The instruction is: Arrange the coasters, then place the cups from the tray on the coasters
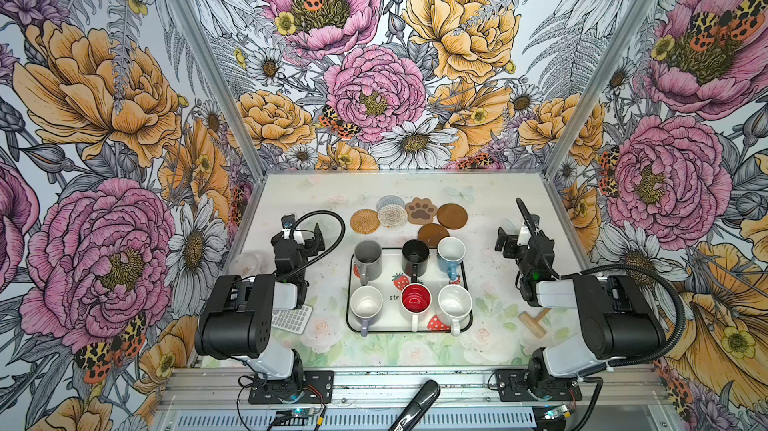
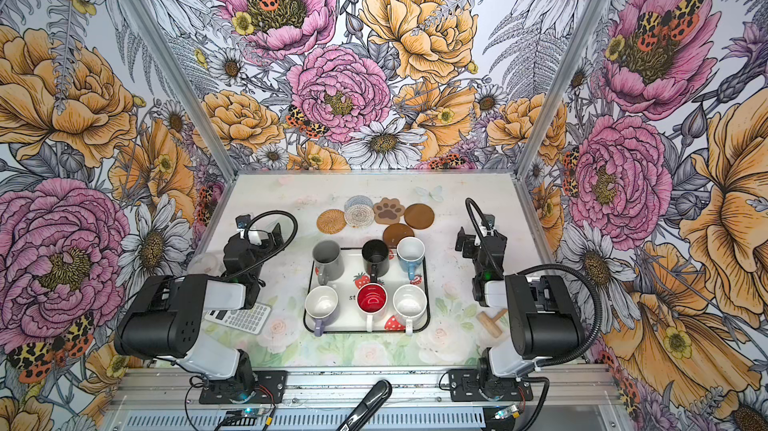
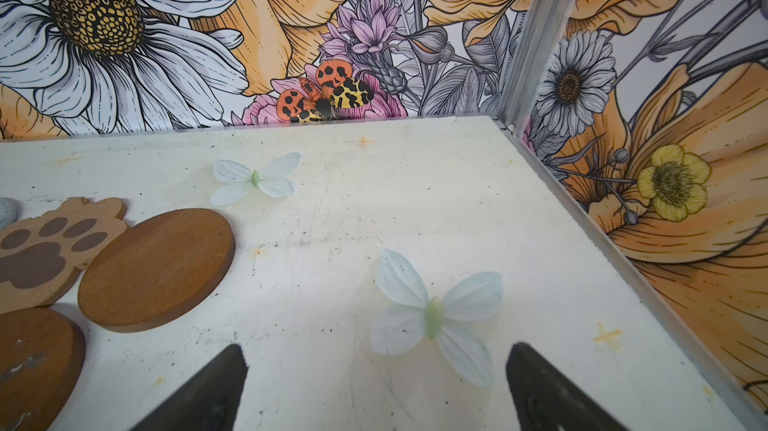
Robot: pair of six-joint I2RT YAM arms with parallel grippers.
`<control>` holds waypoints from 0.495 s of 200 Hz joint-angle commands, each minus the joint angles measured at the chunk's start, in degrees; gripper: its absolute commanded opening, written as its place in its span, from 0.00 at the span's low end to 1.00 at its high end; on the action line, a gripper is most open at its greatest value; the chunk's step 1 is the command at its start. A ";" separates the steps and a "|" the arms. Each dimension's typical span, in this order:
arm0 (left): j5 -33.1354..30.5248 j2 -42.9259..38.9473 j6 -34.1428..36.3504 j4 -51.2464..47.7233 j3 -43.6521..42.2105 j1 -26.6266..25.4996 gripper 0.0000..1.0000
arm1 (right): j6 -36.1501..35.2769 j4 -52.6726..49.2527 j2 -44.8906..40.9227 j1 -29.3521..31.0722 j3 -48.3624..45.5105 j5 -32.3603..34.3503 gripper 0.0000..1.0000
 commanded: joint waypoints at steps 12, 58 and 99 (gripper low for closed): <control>0.30 -0.15 0.78 0.06 0.61 -0.22 0.99 | -1.00 0.55 0.26 0.38 1.07 0.90 1.00; 0.02 -0.16 0.86 0.05 0.61 -0.34 0.99 | -0.97 0.55 0.22 0.39 1.11 0.93 1.00; 0.04 -0.16 0.86 0.06 0.61 -0.39 0.99 | -0.97 0.55 0.30 0.38 1.12 0.93 0.99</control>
